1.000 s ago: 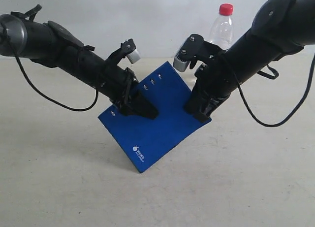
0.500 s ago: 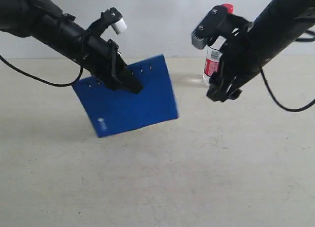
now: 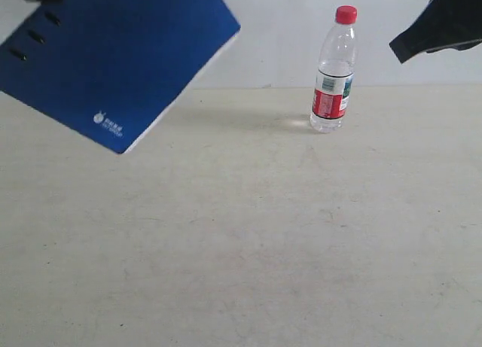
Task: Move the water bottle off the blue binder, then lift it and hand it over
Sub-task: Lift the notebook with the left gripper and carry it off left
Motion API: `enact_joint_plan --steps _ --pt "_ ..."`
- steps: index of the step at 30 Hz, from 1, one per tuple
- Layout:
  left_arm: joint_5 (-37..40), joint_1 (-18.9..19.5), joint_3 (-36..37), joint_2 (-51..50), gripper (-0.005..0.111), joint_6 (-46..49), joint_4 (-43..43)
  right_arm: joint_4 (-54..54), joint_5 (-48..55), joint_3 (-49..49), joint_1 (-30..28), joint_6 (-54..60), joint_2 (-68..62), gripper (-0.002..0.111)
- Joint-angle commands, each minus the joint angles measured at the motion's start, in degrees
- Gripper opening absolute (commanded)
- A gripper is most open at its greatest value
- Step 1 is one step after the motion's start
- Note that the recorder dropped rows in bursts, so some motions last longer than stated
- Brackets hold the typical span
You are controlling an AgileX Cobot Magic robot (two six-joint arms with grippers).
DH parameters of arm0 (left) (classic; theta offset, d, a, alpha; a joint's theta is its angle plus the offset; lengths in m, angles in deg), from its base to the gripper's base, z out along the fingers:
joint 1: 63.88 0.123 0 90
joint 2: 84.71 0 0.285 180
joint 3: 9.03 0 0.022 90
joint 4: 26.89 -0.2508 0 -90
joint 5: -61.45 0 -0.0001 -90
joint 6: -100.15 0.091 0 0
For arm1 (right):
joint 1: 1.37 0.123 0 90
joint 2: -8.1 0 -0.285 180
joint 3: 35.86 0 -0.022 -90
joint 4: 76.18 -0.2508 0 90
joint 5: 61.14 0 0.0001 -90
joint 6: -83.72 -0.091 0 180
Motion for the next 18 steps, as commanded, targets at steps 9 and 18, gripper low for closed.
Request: enact_joint_plan --steps 9,18 --pt "-25.81 -0.06 9.11 6.32 0.004 2.12 9.78 -1.80 2.16 0.22 0.04 -0.55 0.76 0.003" --pt "-28.02 -0.06 9.24 6.32 0.004 2.35 9.78 -3.68 2.16 0.22 0.04 -0.55 0.76 0.003"
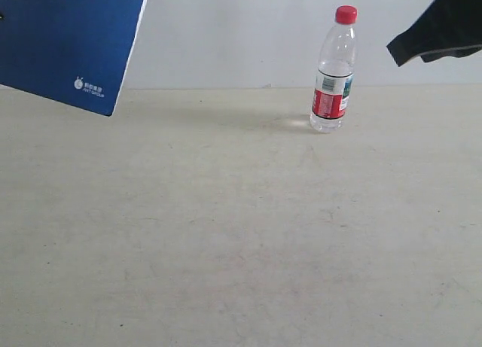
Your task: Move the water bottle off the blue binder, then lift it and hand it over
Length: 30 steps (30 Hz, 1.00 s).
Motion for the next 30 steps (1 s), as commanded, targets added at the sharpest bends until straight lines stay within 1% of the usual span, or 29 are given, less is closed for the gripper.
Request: enact_joint_plan --steps 1,4,5,7,9,12,14,15,16,18,19,22,23,25,27,28,30 --pt "-2.73 0.06 -0.19 0.48 0.004 1.81 -0.61 -0.66 -0.05 0.22 0.04 -0.11 0.50 0.003" --pt "-2.41 0.06 -0.19 0.48 0.005 1.81 -3.19 -0.66 -0.05 0.22 0.04 -0.11 0.50 0.003" --pt "-2.41 0.06 -0.19 0.48 0.007 1.81 -4.16 -0.66 -0.05 0.22 0.04 -0.11 0.50 0.003" --pt "-2.32 0.06 -0.19 0.48 0.016 1.81 -5.39 -0.66 -0.05 0.22 0.04 -0.11 0.50 0.003" --pt "-2.28 0.06 -0.19 0.48 0.032 1.81 -5.50 -0.66 -0.05 0.22 0.04 -0.11 0.50 0.003" --pt "-2.28 0.06 -0.19 0.48 0.062 1.56 -5.11 -0.66 -0.05 0.22 0.04 -0.11 0.50 0.003" --pt "-1.74 0.06 -0.08 0.48 0.075 1.29 -4.78 -0.66 -0.05 0.22 0.04 -0.11 0.50 0.003" --pt "-1.26 0.06 0.05 0.48 0.076 1.29 -4.78 -0.66 -0.05 0.22 0.04 -0.11 0.50 0.003" --pt "-1.12 0.06 0.58 0.48 0.076 1.29 -4.78 -0.66 -0.05 0.22 0.04 -0.11 0.50 0.003" --pt "-1.26 0.06 2.56 0.48 0.066 1.29 -4.78 -0.65 -0.05 0.22 0.04 -0.11 0.63 0.003" --pt "-1.70 0.06 3.83 0.48 0.056 1.29 -4.78 -0.65 -0.17 0.22 0.04 -0.11 1.11 0.003" --pt "-5.80 0.06 9.44 1.36 0.011 1.41 -5.71 -0.65 -4.42 0.52 0.04 -1.59 5.64 0.003" --pt "-9.12 0.06 11.98 2.50 0.006 2.08 -6.48 -0.65 -7.98 1.19 0.04 -2.28 8.97 0.002" --pt "-15.79 0.06 15.22 6.85 0.005 0.36 -6.48 -0.53 -15.66 3.38 0.04 -3.10 17.65 0.002" --pt "-21.63 0.06 18.64 12.97 0.004 -0.80 -6.48 0.29 -20.44 5.95 0.04 -3.10 26.79 0.002" --pt "-23.64 0.06 20.45 17.35 0.004 -0.80 -6.36 0.62 -21.31 7.55 0.04 -3.10 32.15 0.002" --pt "-24.48 0.06 23.74 26.00 0.004 -0.80 -6.36 0.33 -20.57 10.91 0.04 -3.10 43.07 0.002"
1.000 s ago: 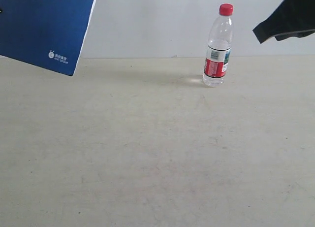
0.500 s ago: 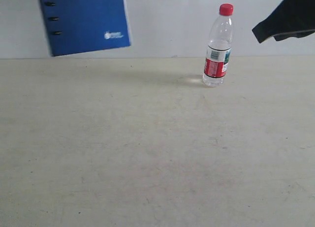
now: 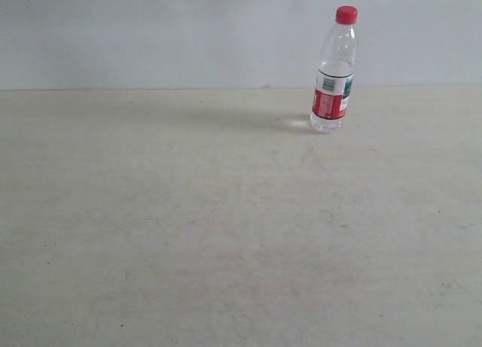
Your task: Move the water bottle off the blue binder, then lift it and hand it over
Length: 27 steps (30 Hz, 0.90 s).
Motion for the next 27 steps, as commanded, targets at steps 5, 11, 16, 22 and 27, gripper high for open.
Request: enact_joint_plan --steps 5,11,16,22,27 --pt "3.37 0.06 13.89 35.42 0.004 -1.47 0.08 -8.87 -4.89 19.69 0.04 -0.50 41.65 0.002" --pt "5.02 0.06 24.14 48.90 0.004 -7.78 4.52 -24.07 -17.09 41.41 0.15 -0.33 48.64 0.002" --pt "6.16 0.06 30.50 47.24 0.004 -7.78 4.52 -27.42 -39.54 57.20 0.02 -0.33 40.33 0.002" --pt "9.79 0.06 34.68 46.03 0.004 -8.86 4.52 -33.52 -39.16 64.60 0.02 -2.30 37.52 0.002" --pt "10.81 0.06 34.68 46.03 0.004 -8.59 4.52 -44.06 -20.30 64.60 0.02 -8.25 37.52 0.002"
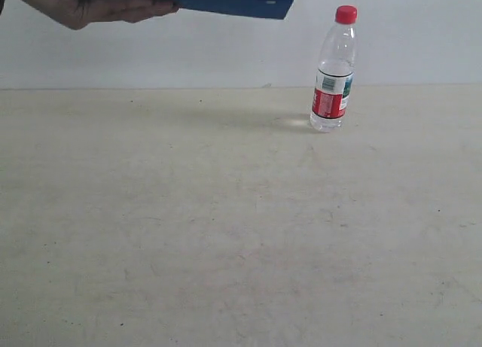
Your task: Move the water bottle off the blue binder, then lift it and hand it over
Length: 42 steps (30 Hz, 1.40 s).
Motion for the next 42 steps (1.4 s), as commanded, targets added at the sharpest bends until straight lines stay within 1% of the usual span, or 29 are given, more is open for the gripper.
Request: enact_joint_plan --steps 1,3,6,10,12,14,15,16,18,20,25,27,29,30,31,32,33,35,38,40,42 --pt "1.02 0.06 0.20 -0.33 0.004 -0.31 0.43 -5.02 14.27 0.46 0.02 -2.37 -0.42 0.002" --pt "1.02 0.06 0.20 -0.33 0.004 -0.31 0.43 -3.57 17.19 0.46 0.02 -1.53 -0.42 0.002" --pt "0.89 0.06 0.20 -0.33 0.004 -0.31 0.43 4.76 15.72 0.46 0.02 0.57 -0.42 0.002" --pt "0.89 0.06 0.20 -0.33 0.004 -0.31 0.43 16.06 15.13 0.46 0.02 6.12 -0.27 0.002" --pt "1.02 0.06 0.20 -0.20 0.004 -0.31 0.43 19.83 14.85 0.46 -1.40 8.16 4.29 0.002" --pt "0.92 0.06 0.20 -0.20 0.004 -0.31 0.43 19.55 16.08 0.46 -5.09 8.54 12.20 0.002" --pt "0.92 0.06 0.20 -0.20 0.004 -0.31 0.43 19.42 16.94 0.46 -7.87 8.54 12.20 0.002" --pt "0.92 0.06 0.20 -0.31 0.004 -0.31 0.43 18.51 15.30 0.46 -9.80 7.87 12.20 0.002" --pt "1.37 0.06 0.20 0.21 0.004 -0.31 0.43 18.16 13.86 0.46 -12.05 7.82 10.77 0.002" --pt "1.25 0.06 0.20 0.71 0.004 -0.31 0.43 17.82 13.39 0.46 -13.27 8.54 9.17 0.002" --pt "1.12 0.06 0.20 1.06 0.004 -0.31 0.43 17.65 9.65 0.46 -13.42 11.11 8.66 0.002" --pt "1.12 0.06 0.20 1.06 0.004 -0.31 0.43 19.40 9.64 0.46 -13.42 8.13 9.03 0.002" --pt "1.12 0.06 0.20 1.06 0.004 -0.31 0.43 31.46 10.58 0.46 -13.21 -3.00 10.49 0.002" --pt "1.12 0.06 0.20 1.06 0.004 -0.31 0.43 41.54 12.28 0.46 -13.22 -11.29 11.48 0.002" --pt "0.99 0.06 0.20 1.05 0.004 -0.31 0.43 45.96 13.81 0.46 -13.22 -14.37 11.86 0.002" --pt "1.11 0.06 0.20 1.05 0.004 -0.31 0.43 46.94 15.44 0.46 -13.22 -14.09 12.20 0.002" --pt "1.11 0.06 0.20 1.05 0.004 -0.31 0.43 45.24 16.65 0.46 -13.22 -11.64 12.20 0.002" --pt "1.11 0.06 0.20 1.05 0.004 -0.31 0.43 37.43 19.21 0.46 -13.22 -1.23 12.20 0.002" --pt "1.03 0.06 0.20 1.05 0.004 -0.31 0.43 28.97 19.13 0.46 -13.22 12.06 12.20 0.002" --pt "1.03 0.06 0.20 1.05 0.004 -0.31 0.43 27.72 19.69 0.46 -13.22 15.05 12.20 0.002" --pt "1.03 0.06 0.20 1.05 0.004 -0.31 0.43 27.72 20.46 0.46 -13.22 14.27 12.20 0.002"
